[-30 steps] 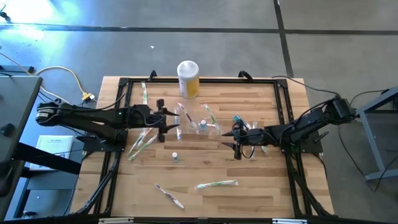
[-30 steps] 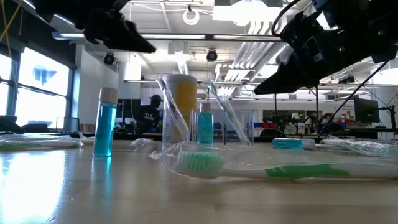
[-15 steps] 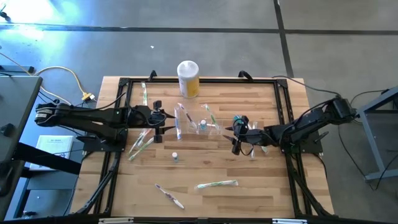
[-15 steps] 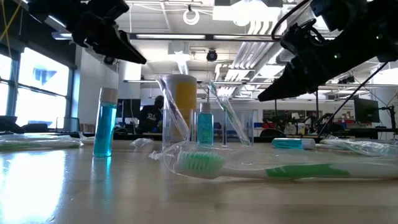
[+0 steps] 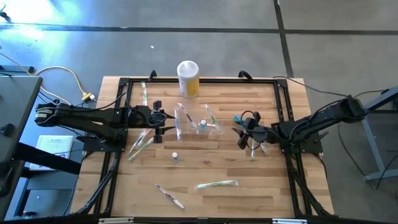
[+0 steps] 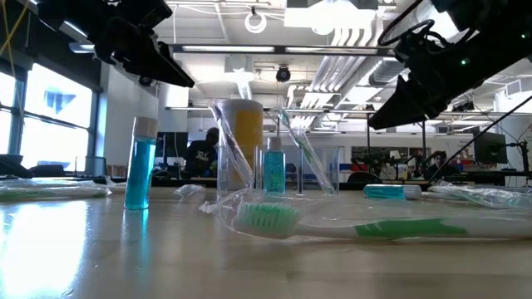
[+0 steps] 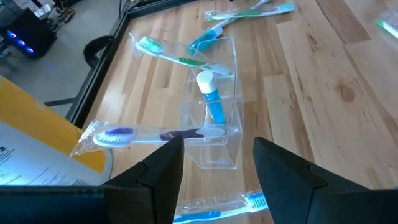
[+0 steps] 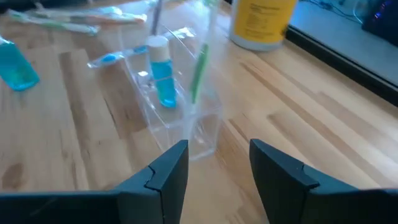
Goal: Pick & Place toothbrushing station
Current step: Put the top mouthwash into the middle section of the transparent organizer
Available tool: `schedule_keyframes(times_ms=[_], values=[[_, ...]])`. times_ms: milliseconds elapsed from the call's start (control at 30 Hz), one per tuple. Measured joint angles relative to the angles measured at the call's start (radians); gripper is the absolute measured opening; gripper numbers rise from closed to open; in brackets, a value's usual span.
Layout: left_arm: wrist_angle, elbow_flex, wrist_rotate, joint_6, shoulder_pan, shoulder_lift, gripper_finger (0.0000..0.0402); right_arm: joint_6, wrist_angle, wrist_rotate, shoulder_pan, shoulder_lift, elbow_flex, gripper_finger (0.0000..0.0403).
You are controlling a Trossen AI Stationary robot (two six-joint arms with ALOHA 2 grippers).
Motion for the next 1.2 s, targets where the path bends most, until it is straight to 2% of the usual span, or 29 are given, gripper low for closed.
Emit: schedule_keyframes(times_ms=[200,433,700,833,967,1200], values=[[0.001,0.0,0.0,0.0,0.0,0.0,0.0187,0.108,-0.117,-0.01,-0.067,-0.019,0.0,0.0165],[0.001,0.0,0.044,0.007,0.0,0.0,0.0187,0.126,-0.138,-0.065,-0.146,-0.019,0.0,0.0215],[0.001,0.0,0.048,-0.004,0.0,0.0,0.0187,0.23,-0.214,-0.292,-0.337,-0.018,0.0,0.0238],[0.001,0.0,0.048,-0.004,0.0,0.0,0.0187,0.226,-0.255,-0.352,-0.397,-0.018,0.0,0.0238],[0.001,0.0,0.048,-0.004,0.0,0.0,0.0187,0.184,-0.257,-0.394,-0.418,-0.018,0.0,0.0238],[0.001,0.0,0.048,-0.004,0.0,0.0,0.0187,0.151,-0.253,-0.377,-0.413,0.03,0.0,0.0238]])
